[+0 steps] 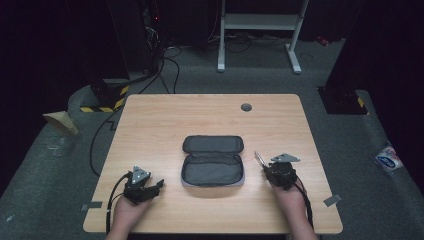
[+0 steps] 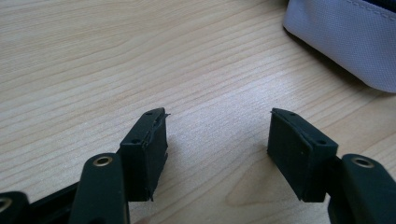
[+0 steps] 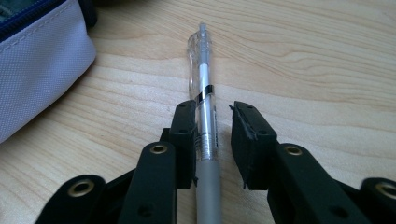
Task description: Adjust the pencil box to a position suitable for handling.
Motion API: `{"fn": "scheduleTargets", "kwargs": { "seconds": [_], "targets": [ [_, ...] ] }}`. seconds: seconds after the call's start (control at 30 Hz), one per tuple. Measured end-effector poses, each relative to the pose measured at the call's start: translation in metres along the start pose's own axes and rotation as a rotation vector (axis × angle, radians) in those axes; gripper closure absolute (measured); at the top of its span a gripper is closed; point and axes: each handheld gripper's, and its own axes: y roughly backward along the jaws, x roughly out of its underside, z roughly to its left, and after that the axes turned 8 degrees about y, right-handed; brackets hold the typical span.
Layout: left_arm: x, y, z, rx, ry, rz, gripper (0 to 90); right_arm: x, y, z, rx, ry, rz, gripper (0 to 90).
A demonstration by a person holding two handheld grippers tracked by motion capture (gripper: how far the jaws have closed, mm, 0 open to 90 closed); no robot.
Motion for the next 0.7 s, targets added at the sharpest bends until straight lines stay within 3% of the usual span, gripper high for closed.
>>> {"fn": "scheduleTargets", "kwargs": {
  "seconds": [0.3,0.7],
  "targets": [
    [0.0000,0.0000,-0.0001,0.000,0.000,0.000,37.7,-0.0011,-0.0002,0.0025,-0.007,0.014,0.001,77.5],
    [0.0000,0.0000,-0.0001,0.000,0.000,0.000,37.6,-0.0010,0.0000,0.0025,-0.008,0.019,0.001,78.4]
  ]
}}
